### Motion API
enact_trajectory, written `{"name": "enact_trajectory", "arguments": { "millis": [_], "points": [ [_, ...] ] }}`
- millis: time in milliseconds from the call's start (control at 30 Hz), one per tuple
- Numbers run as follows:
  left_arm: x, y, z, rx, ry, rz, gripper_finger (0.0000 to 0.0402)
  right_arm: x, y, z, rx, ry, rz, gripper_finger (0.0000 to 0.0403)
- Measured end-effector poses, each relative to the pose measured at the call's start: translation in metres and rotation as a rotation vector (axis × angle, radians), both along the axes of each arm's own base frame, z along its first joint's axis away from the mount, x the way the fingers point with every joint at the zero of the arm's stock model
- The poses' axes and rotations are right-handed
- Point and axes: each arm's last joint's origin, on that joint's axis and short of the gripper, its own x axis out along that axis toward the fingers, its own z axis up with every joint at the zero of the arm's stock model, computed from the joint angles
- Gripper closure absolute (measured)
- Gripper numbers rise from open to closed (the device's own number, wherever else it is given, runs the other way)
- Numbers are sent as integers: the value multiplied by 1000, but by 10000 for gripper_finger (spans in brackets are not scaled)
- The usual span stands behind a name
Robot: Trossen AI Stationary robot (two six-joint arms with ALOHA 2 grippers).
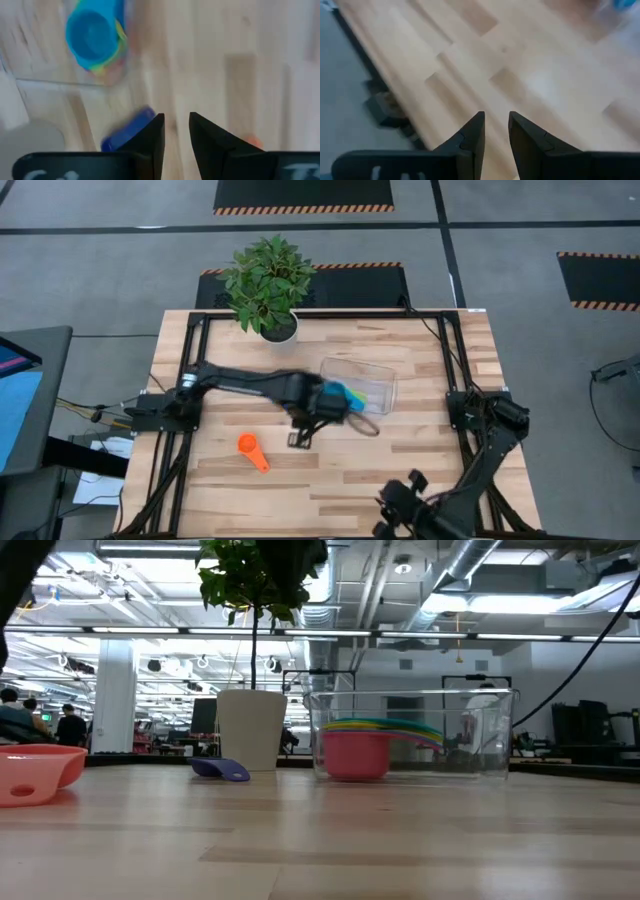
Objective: Nest measuring cups in basket
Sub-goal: Stack the orange measuring cup on top of the light blue measuring cup in the transparent bin
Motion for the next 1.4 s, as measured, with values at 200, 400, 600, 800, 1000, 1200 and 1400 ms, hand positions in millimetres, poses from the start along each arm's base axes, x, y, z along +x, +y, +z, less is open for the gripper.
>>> {"name": "enact_trajectory", "arguments": {
  "millis": [200, 400, 600, 800, 1000, 1200, 1400],
  "points": [
    [-48, -32, -7, 79, 19, -8, 322, 19, -19, -1, -85, 77, 47, 292],
    [-121, -44, -36, 67, -15, 138, 322, 21, -27, -2, -106, 140, 50, 292],
    [-178, -50, -66, -22, -142, 184, 322, 27, -35, -2, -110, 154, 18, 292],
    [-207, -49, -88, -81, -21, 240, 313, 42, -51, -2, -100, 167, -39, 292],
    [-216, -56, -97, -95, 34, 119, 283, 58, -70, -2, -114, 192, -59, 292],
    [-217, -62, -97, -12, -51, 6, 237, 69, -84, -2, -134, 214, -59, 292],
    [-210, -66, -97, 20, -137, -44, 213, 72, -88, -3, -128, 233, -45, 292]
  ]
}}
